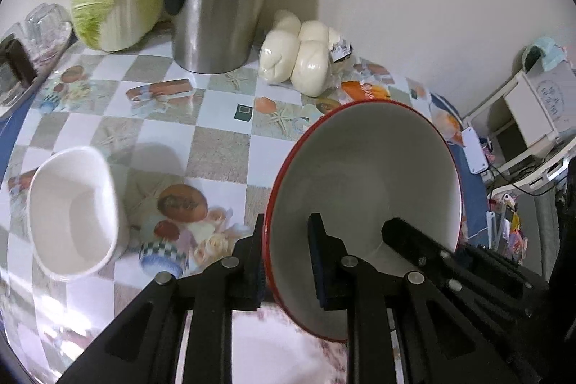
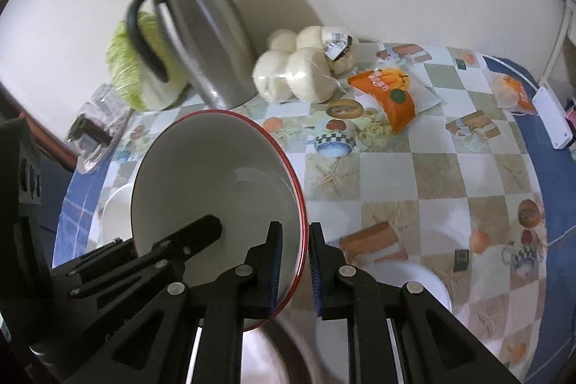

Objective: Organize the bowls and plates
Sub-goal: 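Carry the red-rimmed bowl over the basin and lower it onto the plate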

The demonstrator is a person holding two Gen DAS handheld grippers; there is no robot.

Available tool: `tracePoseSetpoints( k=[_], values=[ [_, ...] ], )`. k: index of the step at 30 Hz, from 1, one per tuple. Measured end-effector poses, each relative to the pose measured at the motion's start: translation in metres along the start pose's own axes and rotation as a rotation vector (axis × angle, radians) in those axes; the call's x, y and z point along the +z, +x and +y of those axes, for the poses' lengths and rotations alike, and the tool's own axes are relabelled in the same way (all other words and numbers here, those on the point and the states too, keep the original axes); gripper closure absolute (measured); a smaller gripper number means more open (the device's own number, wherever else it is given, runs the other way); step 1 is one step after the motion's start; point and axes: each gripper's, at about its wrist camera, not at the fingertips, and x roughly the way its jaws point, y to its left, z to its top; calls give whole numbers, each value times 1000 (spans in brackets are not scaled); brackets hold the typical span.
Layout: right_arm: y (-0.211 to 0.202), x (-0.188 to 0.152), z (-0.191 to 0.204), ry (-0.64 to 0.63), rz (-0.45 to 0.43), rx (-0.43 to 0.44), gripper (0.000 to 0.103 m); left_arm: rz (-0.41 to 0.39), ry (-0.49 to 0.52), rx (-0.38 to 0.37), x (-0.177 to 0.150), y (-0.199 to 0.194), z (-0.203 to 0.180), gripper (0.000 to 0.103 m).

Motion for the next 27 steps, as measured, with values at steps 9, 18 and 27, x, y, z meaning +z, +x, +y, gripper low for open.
tracePoseSetpoints(
  k=[9,18,27],
  values=[
    [-31,-48,20,-14,-7,31,87,-56,-8,25,-43,-41,6,82],
    [-43,-99,38,-31,-13,70,87,-91,-25,39,-92,-65,26,82],
    [-43,-131,53,-2,-26,94,87,-141,-32,55,-119,-83,41,82]
  ],
)
